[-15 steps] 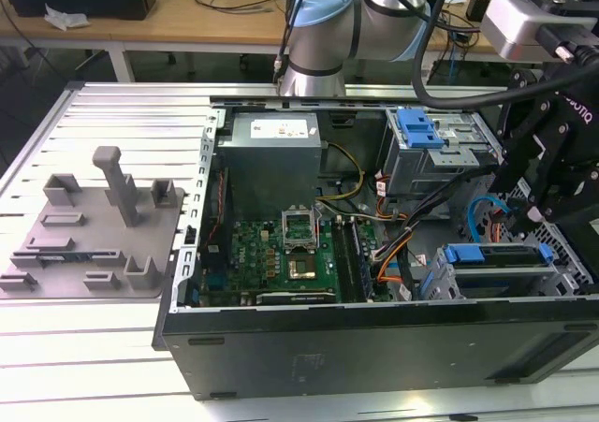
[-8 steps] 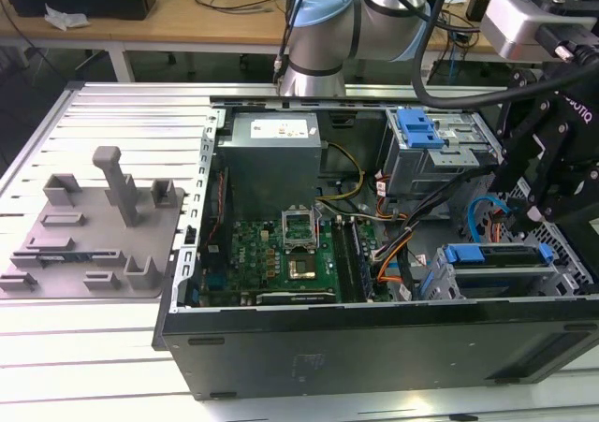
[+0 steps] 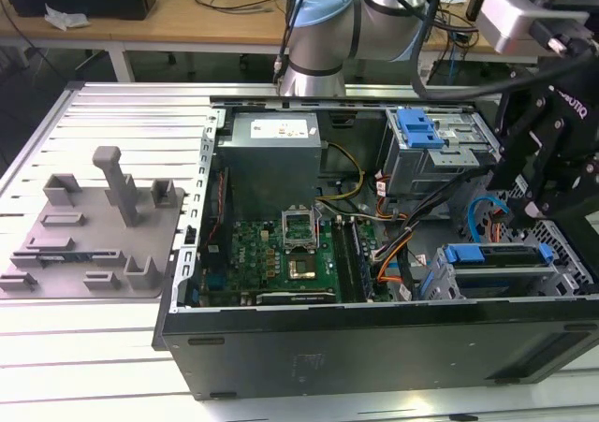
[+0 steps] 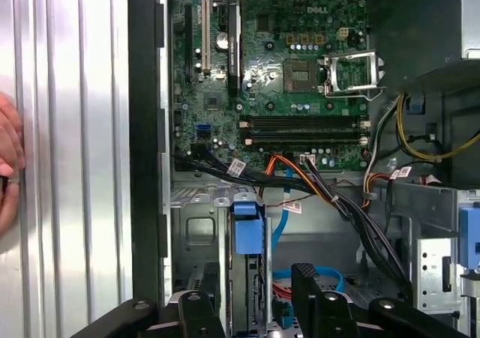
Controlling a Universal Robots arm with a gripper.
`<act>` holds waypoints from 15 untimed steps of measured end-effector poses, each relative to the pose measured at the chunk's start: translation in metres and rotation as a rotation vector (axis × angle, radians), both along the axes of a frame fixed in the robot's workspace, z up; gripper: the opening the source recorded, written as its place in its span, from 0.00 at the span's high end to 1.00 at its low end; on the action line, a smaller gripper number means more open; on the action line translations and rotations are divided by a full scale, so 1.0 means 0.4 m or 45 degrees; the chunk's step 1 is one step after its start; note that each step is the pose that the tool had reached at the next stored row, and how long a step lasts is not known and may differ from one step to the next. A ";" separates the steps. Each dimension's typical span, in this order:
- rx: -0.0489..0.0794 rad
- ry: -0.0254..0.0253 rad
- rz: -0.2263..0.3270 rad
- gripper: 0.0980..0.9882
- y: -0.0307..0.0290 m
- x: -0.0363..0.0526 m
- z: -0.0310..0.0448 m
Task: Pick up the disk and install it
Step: 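Insert the first disk wire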
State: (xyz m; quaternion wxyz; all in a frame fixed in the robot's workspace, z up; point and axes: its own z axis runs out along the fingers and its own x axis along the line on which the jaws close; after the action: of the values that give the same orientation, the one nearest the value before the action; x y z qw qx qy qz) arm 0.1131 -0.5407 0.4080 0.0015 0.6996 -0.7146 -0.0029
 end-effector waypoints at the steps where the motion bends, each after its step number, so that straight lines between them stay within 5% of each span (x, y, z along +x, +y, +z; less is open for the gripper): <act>1: -0.020 0.0000 0.000 0.54 0.012 0.000 0.000; 3: -0.055 0.0000 0.000 0.54 0.047 0.000 0.000; 4: -0.064 0.0000 0.000 0.54 0.079 0.000 0.000; 5: -0.066 -0.0001 0.002 0.54 0.096 0.001 0.000; 8: -0.066 0.0064 0.010 0.54 0.105 0.017 0.000; 13: -0.060 0.0513 0.024 0.54 0.107 0.089 0.000; 15: -0.059 0.0609 0.030 0.54 0.107 0.107 0.000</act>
State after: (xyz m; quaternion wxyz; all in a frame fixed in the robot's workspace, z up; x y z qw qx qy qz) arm 0.1560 -0.4978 0.4079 0.0348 0.7075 -0.7059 -0.0032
